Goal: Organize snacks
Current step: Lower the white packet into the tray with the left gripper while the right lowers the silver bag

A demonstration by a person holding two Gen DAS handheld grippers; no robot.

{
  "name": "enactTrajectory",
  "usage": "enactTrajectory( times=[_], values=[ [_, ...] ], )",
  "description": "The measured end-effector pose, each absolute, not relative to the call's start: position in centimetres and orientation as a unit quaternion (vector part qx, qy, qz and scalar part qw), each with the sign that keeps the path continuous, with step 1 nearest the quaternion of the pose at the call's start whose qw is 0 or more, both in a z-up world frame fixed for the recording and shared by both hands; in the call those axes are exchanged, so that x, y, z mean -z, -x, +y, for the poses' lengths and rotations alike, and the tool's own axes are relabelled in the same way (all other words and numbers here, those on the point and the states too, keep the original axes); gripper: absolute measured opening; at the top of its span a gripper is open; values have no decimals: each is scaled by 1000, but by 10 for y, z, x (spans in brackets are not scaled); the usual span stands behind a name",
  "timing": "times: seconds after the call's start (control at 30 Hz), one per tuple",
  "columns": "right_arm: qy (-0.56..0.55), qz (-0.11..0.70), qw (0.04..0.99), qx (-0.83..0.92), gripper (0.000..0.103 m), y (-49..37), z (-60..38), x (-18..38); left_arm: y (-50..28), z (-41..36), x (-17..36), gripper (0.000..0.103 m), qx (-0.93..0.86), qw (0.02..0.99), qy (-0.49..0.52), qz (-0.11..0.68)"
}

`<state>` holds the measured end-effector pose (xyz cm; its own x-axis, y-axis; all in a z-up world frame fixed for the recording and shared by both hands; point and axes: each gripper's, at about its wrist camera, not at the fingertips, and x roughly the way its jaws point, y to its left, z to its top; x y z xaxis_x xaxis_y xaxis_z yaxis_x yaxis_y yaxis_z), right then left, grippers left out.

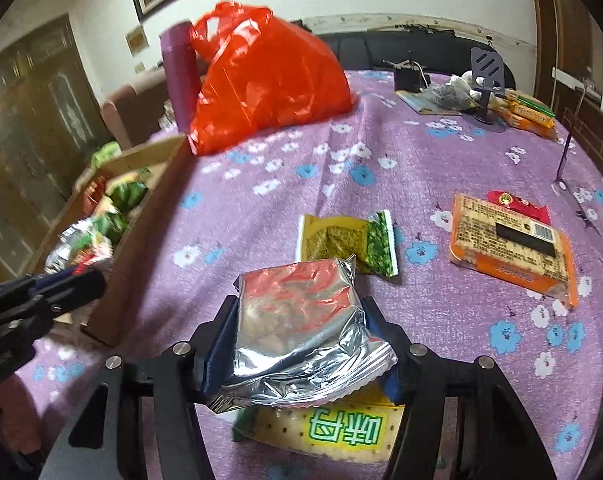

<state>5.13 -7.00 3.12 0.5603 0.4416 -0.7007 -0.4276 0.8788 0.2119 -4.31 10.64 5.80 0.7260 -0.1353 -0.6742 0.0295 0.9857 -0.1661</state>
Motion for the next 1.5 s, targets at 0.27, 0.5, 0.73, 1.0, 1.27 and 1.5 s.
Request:
enactTrajectory(
  times=[0.27,0.5,0.73,1.0,1.27,1.5],
  values=[
    [-40,334,896,-290,64,-35,-71,-55,38,102,-57,19,38,925,70,372],
    [-49,332,894,-297,64,-34,-72,-56,42,112,-62,19,28,929,79,361],
    [-63,340,884,-316,65,-29,-65,-62,53,156,-73,19,-9,933,106,343],
    [-69,371,854,-358,65,-31,-19,-77,64,217,-53,19,-74,920,146,357],
    [-65,402,828,-386,65,-64,72,-79,70,231,-42,19,-78,916,163,359],
    [-34,427,818,-383,65,-90,148,-58,69,229,-41,19,-74,920,155,353]
  ],
)
